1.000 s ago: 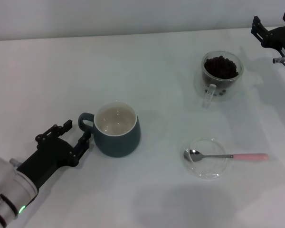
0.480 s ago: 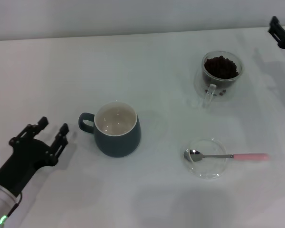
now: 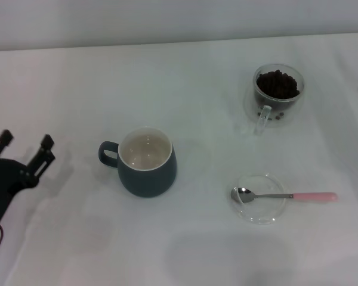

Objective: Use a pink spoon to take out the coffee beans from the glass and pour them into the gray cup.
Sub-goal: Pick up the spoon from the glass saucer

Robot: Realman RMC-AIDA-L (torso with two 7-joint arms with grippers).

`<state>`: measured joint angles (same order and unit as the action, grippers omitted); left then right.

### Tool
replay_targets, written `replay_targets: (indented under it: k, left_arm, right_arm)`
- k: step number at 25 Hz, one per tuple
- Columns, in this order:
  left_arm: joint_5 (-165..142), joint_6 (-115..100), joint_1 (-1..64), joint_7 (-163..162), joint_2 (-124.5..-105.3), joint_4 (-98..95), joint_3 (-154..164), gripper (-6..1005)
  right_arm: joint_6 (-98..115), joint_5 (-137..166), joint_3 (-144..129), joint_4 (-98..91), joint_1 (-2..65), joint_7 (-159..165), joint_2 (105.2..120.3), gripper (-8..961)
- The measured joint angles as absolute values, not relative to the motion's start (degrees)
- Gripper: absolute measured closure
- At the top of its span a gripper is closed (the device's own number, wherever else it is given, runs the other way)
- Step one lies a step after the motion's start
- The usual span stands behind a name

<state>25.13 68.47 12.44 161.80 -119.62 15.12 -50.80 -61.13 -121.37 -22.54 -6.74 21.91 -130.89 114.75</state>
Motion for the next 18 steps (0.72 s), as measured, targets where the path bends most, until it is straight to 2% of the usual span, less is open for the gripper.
replay_targets:
  k: [5, 11, 18]
  left_arm:
    - [31.08, 68.48, 14.12, 161.81, -119.43, 14.42, -50.80, 150]
    - [37.64, 68.67, 16.48, 161.80, -119.24, 12.58, -51.75, 123]
    - [45.81, 66.49, 17.05, 161.81, -119.60, 12.30, -53.28, 123]
  right_arm:
    - [-64.81, -121.36, -26.87, -7.83, 17.00, -120.27, 114.65, 174]
    - [-72.73, -121.37, -31.36, -4.53, 12.01, -113.66, 114.57, 180]
    - [-79.71, -121.34, -35.24, 5.53, 11.35, -116.13, 114.67, 186]
